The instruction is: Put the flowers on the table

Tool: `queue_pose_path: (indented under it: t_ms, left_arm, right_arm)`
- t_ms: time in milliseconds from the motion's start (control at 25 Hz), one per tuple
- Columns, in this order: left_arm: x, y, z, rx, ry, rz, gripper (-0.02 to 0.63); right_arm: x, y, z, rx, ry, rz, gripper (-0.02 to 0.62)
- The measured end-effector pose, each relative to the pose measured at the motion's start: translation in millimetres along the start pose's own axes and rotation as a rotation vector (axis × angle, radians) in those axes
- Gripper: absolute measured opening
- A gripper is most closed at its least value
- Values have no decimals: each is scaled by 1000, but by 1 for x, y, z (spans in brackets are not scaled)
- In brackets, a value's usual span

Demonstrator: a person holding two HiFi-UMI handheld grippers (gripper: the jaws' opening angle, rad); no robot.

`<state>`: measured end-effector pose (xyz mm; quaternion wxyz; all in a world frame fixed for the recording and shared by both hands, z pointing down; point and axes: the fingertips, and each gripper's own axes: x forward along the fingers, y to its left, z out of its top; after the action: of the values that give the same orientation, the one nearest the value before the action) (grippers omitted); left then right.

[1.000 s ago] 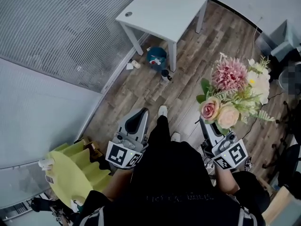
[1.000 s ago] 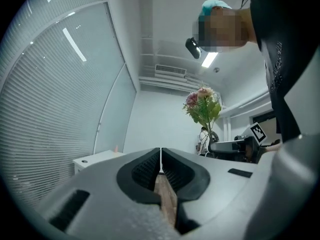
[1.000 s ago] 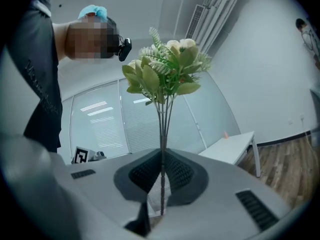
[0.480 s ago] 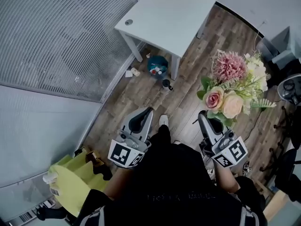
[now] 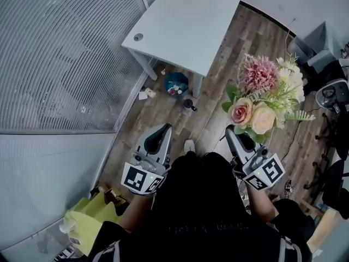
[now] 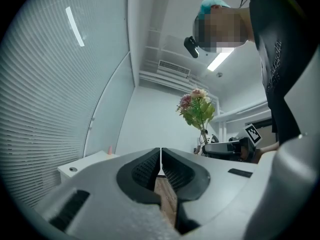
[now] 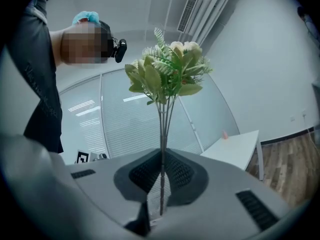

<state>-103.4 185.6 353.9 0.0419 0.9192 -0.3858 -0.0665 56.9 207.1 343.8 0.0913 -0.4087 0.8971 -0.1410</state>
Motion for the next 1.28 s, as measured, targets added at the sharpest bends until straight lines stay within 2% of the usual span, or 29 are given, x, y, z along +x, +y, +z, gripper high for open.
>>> queue_pose_path:
  t_ms: [360, 600, 840, 1280]
  left_arm:
    - [40, 29, -8, -30, 33, -39, 21]
    - [70, 47, -5, -9, 38, -39, 21]
    - [100, 72, -12, -32, 63, -11, 21]
    - [204, 118, -14, -25, 102, 0, 21]
  right_arm:
    - [31, -38, 1, 38, 12, -47, 40]
    - [52, -72, 9, 58, 3, -53, 40]
    - [82, -105, 12, 75, 19, -31, 40]
    - [151, -194, 33, 64, 64, 24, 40]
